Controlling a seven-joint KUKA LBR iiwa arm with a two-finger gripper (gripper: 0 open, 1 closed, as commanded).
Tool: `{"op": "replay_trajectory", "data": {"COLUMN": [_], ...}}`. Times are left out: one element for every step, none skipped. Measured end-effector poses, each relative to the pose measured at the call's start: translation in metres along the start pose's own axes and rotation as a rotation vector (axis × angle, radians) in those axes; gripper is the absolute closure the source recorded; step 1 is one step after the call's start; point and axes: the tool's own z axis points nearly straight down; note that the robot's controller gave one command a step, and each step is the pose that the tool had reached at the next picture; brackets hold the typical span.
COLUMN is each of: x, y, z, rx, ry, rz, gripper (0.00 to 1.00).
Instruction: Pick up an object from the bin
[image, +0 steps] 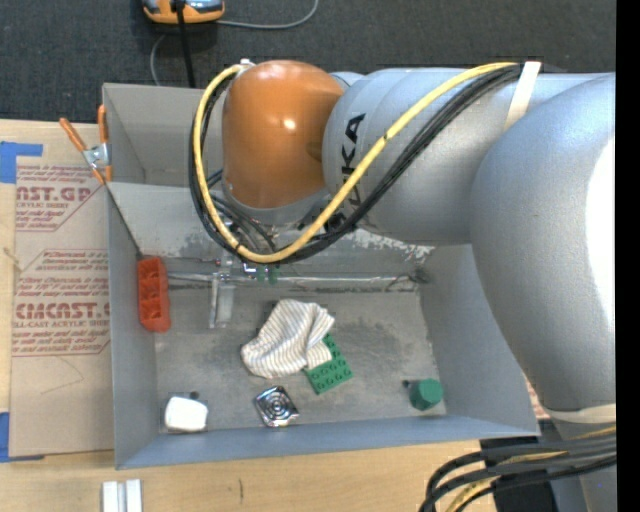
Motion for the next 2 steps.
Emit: {"op": "replay_trajectory", "data": {"x": [-0.002, 0.009], "y": [-0.001, -0.027], "z": [-0.005, 0.013], "rx": [-0.001, -0.004], "ry": [-0.007, -0.008], "rz": [0.001, 0.043], "gripper": [0.0, 0.0]}}
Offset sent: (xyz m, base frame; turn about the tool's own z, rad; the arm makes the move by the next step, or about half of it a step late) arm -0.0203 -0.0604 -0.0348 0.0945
